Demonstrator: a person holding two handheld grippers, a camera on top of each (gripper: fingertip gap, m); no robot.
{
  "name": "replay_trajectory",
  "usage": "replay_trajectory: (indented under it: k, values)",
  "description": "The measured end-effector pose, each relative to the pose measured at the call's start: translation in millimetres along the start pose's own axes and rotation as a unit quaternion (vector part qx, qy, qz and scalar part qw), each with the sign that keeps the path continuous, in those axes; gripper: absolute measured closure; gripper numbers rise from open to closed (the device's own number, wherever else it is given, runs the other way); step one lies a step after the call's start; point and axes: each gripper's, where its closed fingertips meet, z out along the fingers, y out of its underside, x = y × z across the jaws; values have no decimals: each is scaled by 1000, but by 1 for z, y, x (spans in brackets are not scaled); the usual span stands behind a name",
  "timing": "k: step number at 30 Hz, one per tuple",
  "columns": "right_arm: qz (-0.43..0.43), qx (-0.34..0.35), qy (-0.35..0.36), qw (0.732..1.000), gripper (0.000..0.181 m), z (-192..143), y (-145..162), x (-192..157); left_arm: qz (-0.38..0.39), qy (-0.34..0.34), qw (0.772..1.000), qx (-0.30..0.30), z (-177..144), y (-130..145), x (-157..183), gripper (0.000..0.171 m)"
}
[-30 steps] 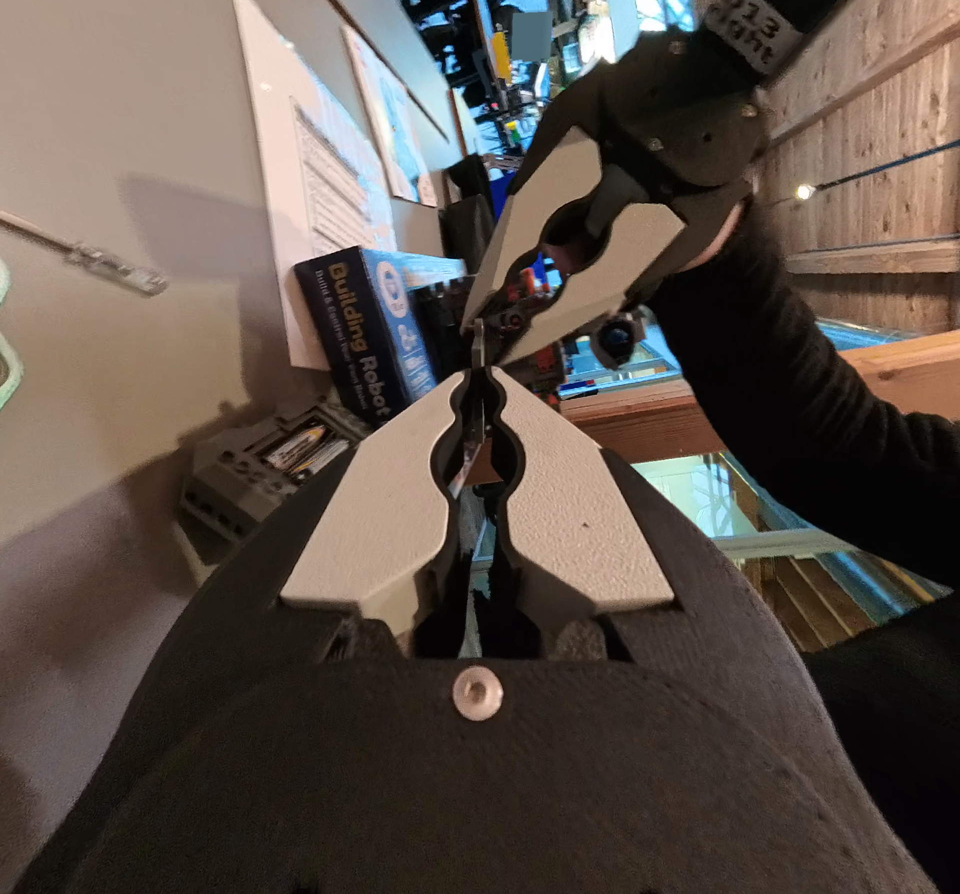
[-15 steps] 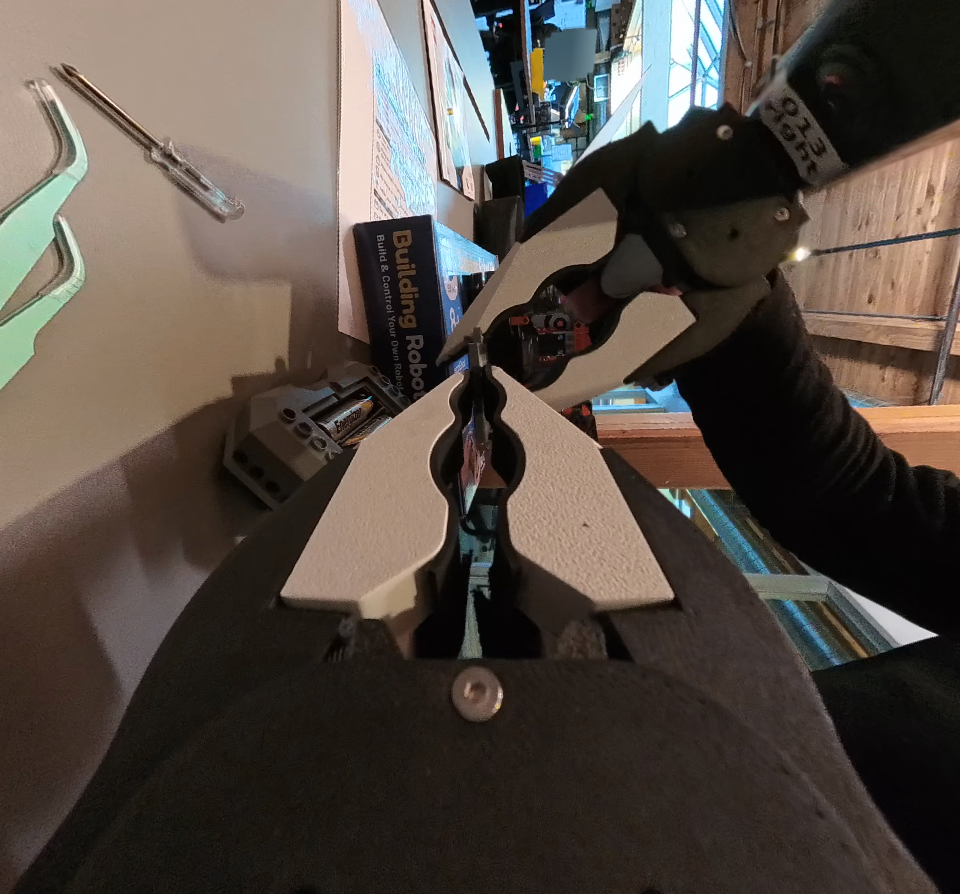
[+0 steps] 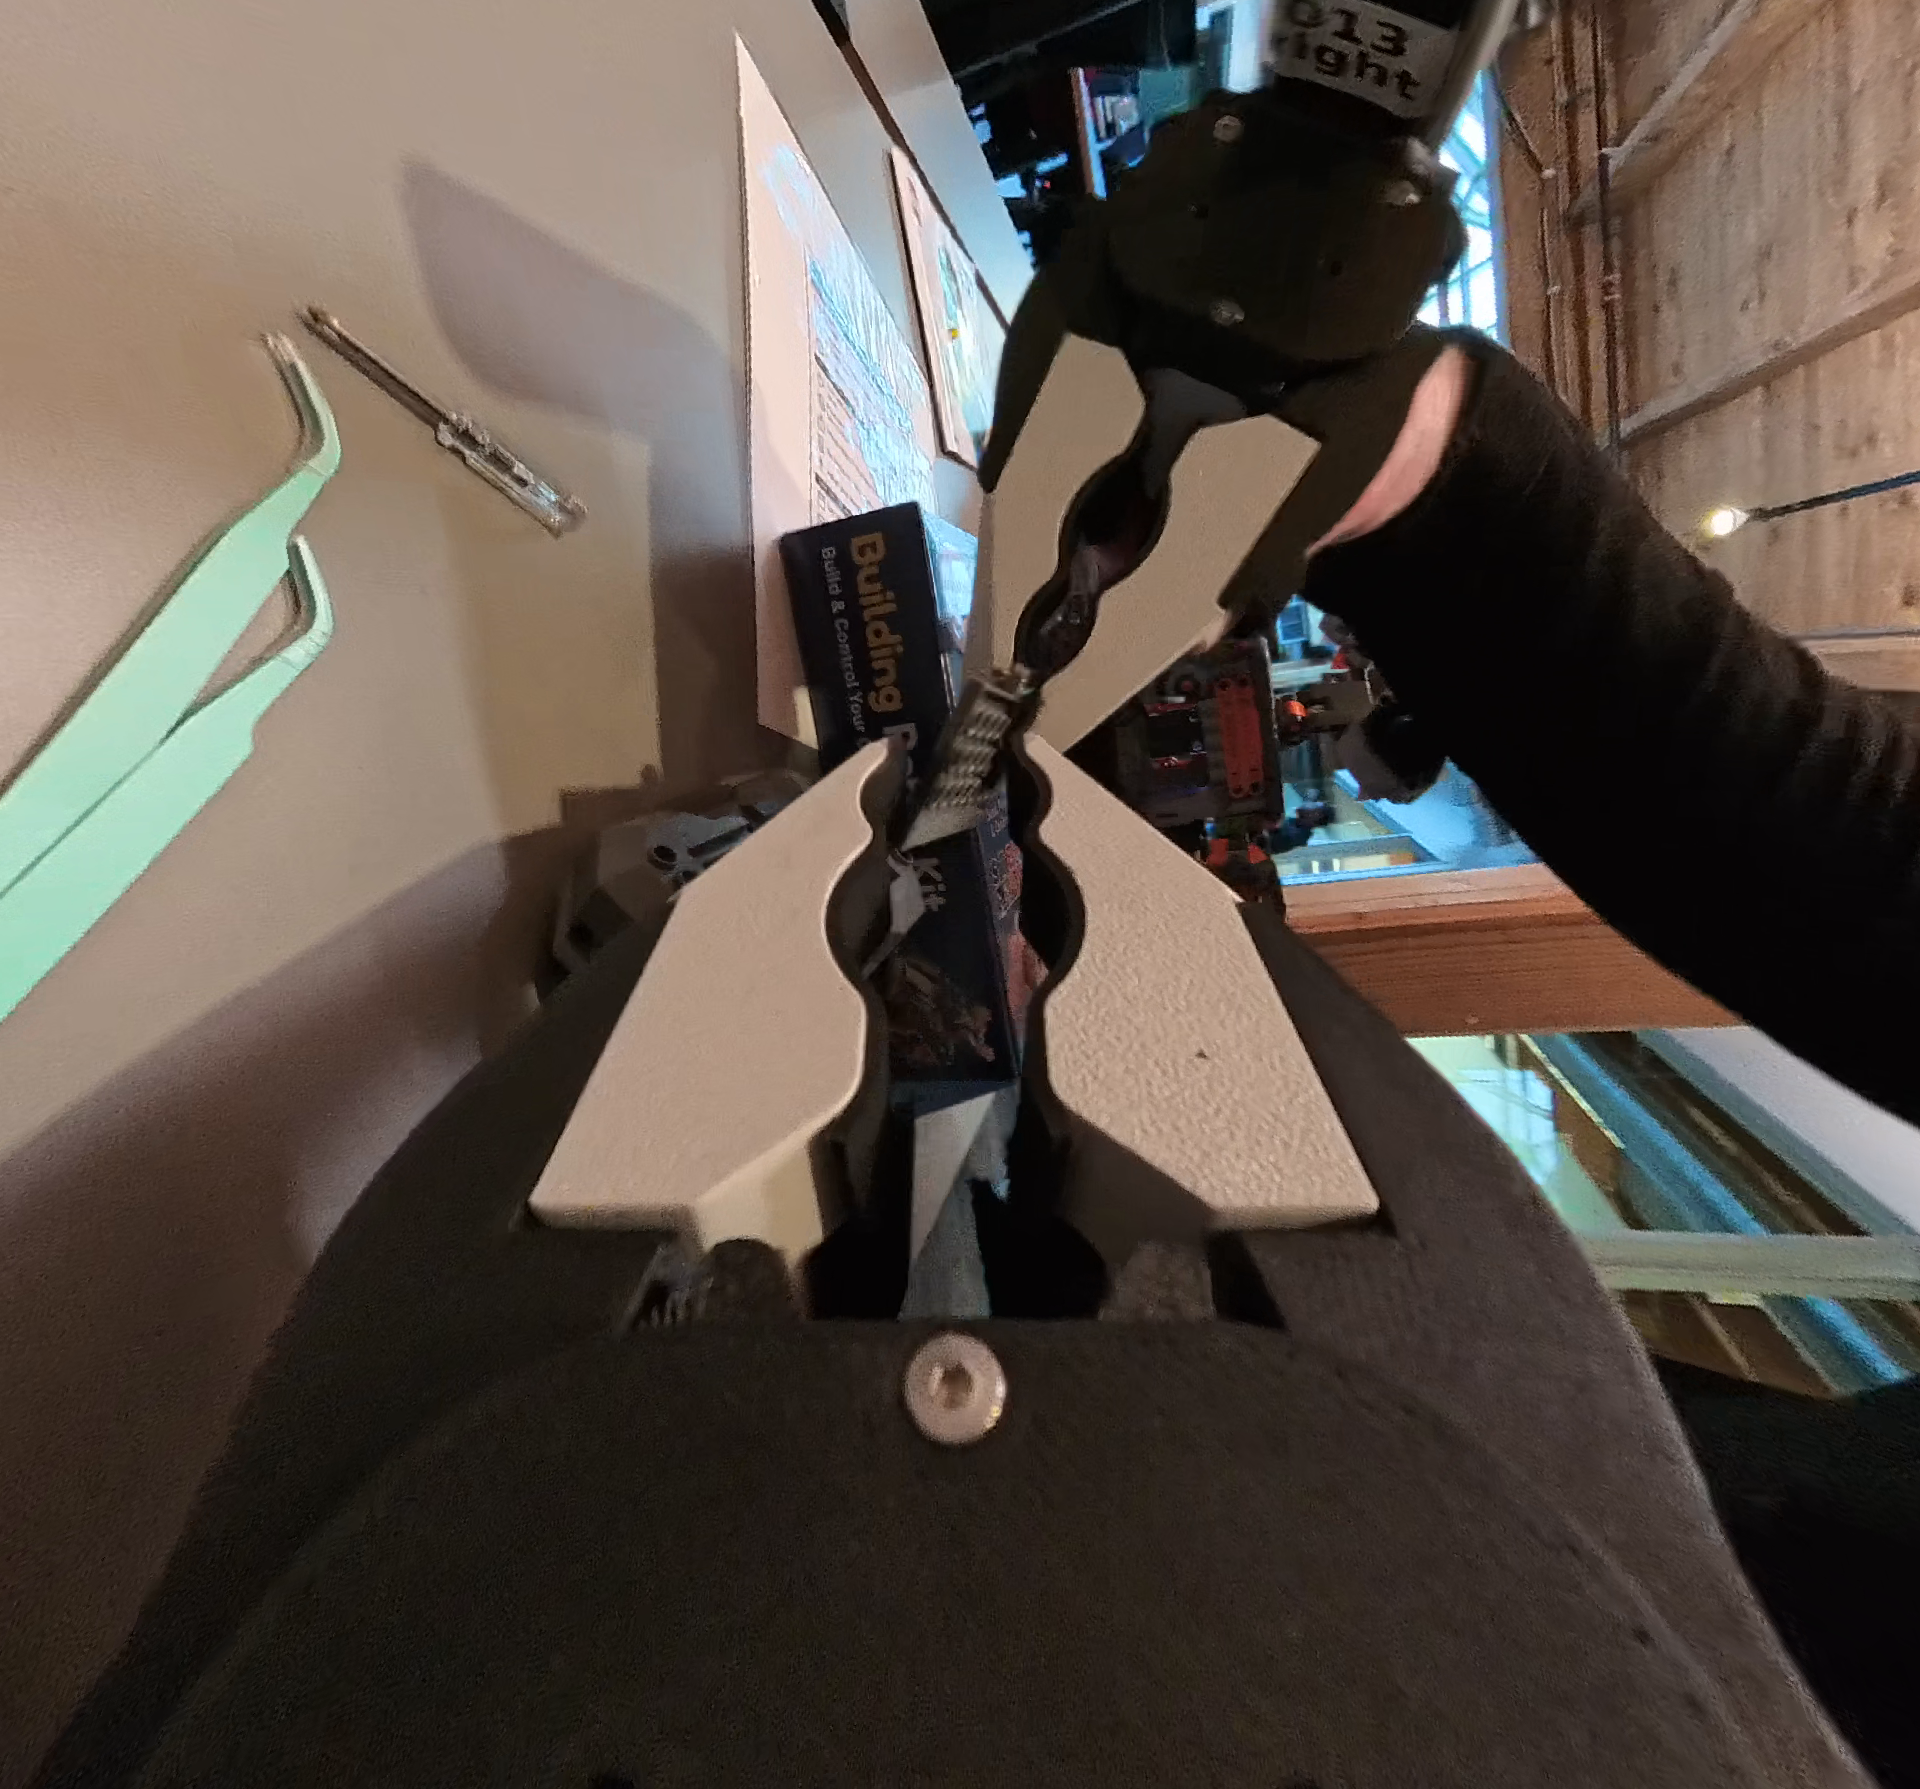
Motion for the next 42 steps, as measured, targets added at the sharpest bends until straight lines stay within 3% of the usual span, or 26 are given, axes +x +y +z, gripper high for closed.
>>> replay_trajectory:
  k: [6,9,11,13,17,23,29,38,42]
  values:
    - [9,-61,-13,998,181,3,13,13,99,-71,992,22,-14,4,-6,127]
    - [10,-87,-16,996,181,12,17,17,209,-134,969,-11,-13,18,-12,115]
    - [11,-94,-24,995,181,18,18,18,300,-182,936,-36,-12,27,-17,112]
    - [11,-99,-30,995,181,23,20,19,396,-222,889,-55,-11,30,-19,110]
    - [6,-86,-50,995,181,27,18,17,507,-239,821,-105,0,44,-21,106]
    - [15,-87,-71,994,181,32,18,15,576,-274,758,-139,3,52,-40,114]
    - [23,-90,-89,992,181,34,20,13,652,-278,693,-135,7,58,-34,121]
    - [44,-128,-127,983,181,39,28,9,678,-258,669,-162,10,65,-33,121]
    - [50,-137,-130,981,181,40,28,9,703,-265,641,-154,10,62,-29,117]
